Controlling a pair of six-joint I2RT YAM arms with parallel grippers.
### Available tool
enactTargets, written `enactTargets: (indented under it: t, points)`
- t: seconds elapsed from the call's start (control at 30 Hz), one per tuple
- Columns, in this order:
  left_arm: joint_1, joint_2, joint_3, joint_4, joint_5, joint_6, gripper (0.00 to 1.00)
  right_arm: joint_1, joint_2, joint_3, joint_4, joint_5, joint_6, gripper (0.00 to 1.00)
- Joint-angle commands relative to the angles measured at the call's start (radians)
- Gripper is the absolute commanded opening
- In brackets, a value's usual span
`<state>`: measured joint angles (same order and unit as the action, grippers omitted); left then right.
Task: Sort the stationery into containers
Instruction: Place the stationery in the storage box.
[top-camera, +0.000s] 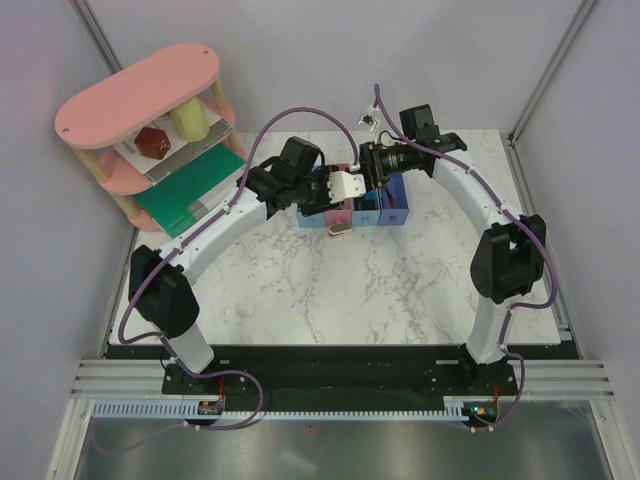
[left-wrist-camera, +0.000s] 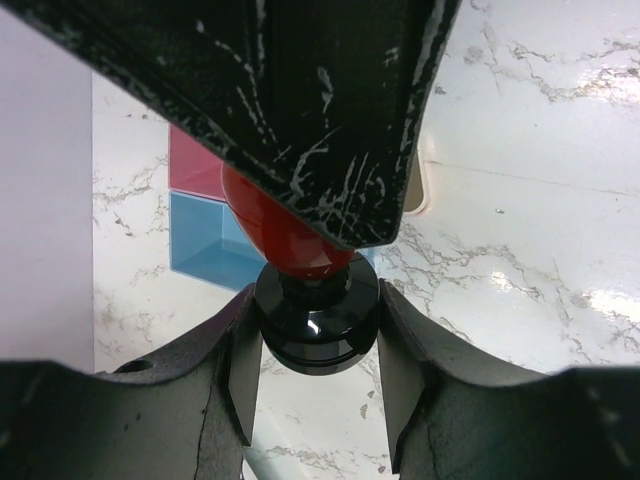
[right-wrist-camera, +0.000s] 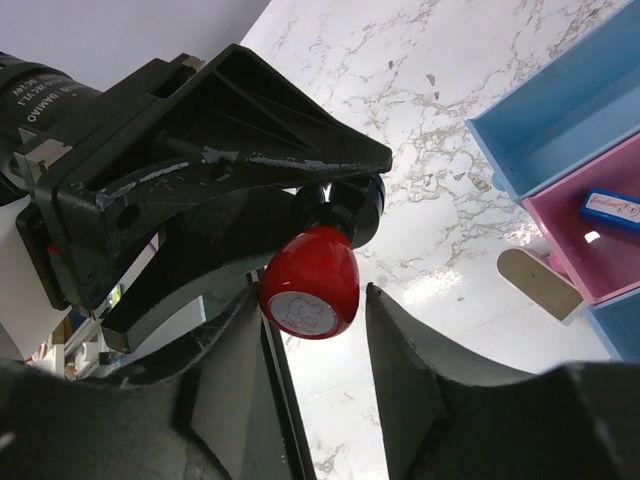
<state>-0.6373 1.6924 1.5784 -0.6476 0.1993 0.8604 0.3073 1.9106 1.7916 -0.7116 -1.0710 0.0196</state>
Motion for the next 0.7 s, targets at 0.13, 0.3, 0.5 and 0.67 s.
enactTargets:
  t: [0.13,0.3,0.5,0.67]
  points:
    - [-0.01,0.009,-0.015,0.042,-0.02,-0.032,0.57,0.009,-0.027,0.025,0.018,0.009,-0.012,0.42]
    - [-0.01,-0.029,-0.075,0.04,-0.031,-0.064,0.94,0.006,-0.015,0.04,0.017,0.068,-0.012,0.42]
    - [-0.01,-0.181,-0.225,0.042,-0.035,-0.135,1.0,0.006,0.082,0.136,-0.009,0.229,-0.056,0.42]
    - [-0.01,-0.33,-0.342,0.029,-0.093,-0.216,1.0,0.012,0.247,0.33,-0.074,0.533,-0.136,0.42]
